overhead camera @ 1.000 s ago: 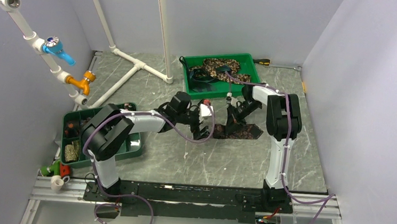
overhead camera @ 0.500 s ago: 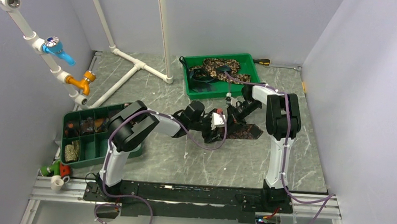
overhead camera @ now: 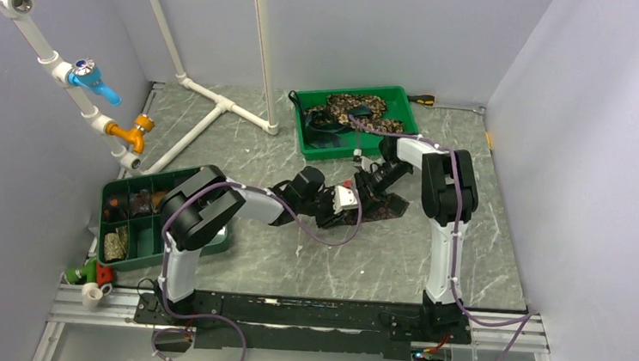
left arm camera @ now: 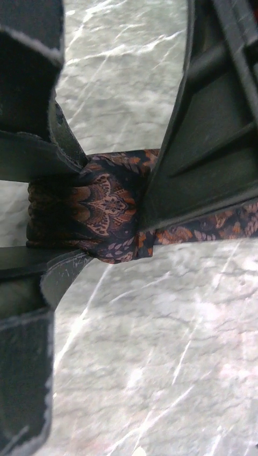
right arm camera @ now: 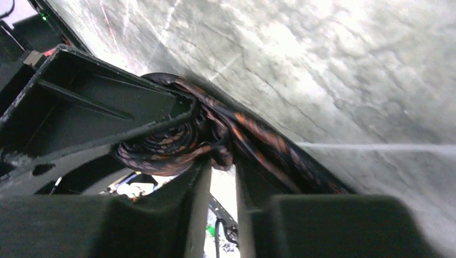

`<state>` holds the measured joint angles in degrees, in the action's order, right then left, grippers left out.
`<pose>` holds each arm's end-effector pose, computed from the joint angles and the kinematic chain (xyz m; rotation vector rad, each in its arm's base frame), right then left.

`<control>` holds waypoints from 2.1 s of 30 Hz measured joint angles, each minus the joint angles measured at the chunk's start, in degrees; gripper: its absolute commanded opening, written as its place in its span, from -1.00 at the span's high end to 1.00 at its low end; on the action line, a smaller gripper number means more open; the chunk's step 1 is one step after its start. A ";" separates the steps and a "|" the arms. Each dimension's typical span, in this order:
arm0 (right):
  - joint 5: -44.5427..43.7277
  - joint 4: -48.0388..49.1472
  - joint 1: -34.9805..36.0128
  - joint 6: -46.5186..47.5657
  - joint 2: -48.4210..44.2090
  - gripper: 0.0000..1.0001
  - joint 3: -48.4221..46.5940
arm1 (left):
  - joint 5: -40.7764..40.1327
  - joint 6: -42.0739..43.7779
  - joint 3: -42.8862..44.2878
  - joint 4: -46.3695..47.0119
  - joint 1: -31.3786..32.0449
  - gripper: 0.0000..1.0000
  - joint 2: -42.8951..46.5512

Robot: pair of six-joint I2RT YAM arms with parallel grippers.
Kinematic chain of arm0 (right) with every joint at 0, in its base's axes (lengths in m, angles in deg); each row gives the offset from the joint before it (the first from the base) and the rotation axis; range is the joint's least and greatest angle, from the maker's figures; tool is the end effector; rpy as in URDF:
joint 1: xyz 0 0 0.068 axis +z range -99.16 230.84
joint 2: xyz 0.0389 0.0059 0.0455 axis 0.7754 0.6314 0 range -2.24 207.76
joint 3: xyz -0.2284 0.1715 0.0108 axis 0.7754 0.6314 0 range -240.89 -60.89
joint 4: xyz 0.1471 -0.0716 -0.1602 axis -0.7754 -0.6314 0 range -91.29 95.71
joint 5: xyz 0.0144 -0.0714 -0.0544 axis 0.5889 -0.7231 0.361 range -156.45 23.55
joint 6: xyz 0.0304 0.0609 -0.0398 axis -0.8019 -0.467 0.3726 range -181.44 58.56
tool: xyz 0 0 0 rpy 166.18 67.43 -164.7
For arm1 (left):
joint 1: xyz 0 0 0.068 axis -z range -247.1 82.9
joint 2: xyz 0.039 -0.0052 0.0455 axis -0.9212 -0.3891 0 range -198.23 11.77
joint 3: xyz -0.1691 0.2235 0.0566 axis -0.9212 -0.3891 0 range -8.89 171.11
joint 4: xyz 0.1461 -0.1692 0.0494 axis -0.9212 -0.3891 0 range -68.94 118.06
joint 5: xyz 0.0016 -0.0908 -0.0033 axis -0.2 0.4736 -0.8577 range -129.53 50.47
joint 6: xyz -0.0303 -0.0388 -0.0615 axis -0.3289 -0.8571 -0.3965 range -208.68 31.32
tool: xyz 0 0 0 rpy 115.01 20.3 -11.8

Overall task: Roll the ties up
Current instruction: Roll the tie at the center of the board.

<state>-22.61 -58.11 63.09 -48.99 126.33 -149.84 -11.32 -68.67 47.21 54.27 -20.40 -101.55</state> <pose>0.3461 0.1231 0.1233 0.4542 -2.6758 -1.0915 0.2569 -0.3192 0.1556 1.4173 1.6052 -0.7952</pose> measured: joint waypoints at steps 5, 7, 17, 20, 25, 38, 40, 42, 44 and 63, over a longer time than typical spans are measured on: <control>1.73 0.35 -0.31 0.35 -1.42 -0.02 0.24 | -1.31 -0.85 -1.99 -6.14 0.04 0.82 3.74; 1.66 0.94 -1.31 0.94 -3.30 -0.06 0.55 | -1.33 -1.49 -1.73 -8.00 0.04 0.82 4.00; 7.13 1.09 -0.96 1.95 -9.01 -0.20 1.57 | -1.09 -4.76 4.09 -17.07 -0.02 0.76 2.80; 7.58 1.25 0.76 1.92 -8.22 -0.10 1.60 | -1.01 -4.94 5.11 -18.71 -0.07 0.75 2.47; 7.21 2.05 2.60 1.66 -5.60 0.25 1.57 | -0.83 -4.76 6.08 -20.33 -0.11 0.70 2.27; 8.04 1.38 1.97 2.05 -3.21 1.00 2.03 | 3.43 -3.30 8.04 -24.15 -1.14 -0.71 2.01; 7.17 1.84 1.70 1.51 -3.30 1.00 2.34 | 3.98 -3.02 7.43 -24.17 -1.11 -0.84 2.67; 6.12 2.43 1.36 0.72 -3.41 1.00 2.54 | 4.09 -2.80 6.62 -23.93 -1.14 -0.88 3.41; 4.96 3.10 0.98 -0.13 -3.67 1.00 2.78 | 3.82 -2.75 5.84 -23.61 -1.27 -0.89 4.22; -7.34 10.64 -0.04 -2.67 -7.65 1.00 7.32 | 1.62 -12.92 5.99 -6.10 -0.96 -0.99 1.88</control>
<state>-29.96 -47.46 63.05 -51.66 118.68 -142.52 -9.70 -81.59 53.20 48.18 -21.37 -99.67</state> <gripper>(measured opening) 0.019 0.994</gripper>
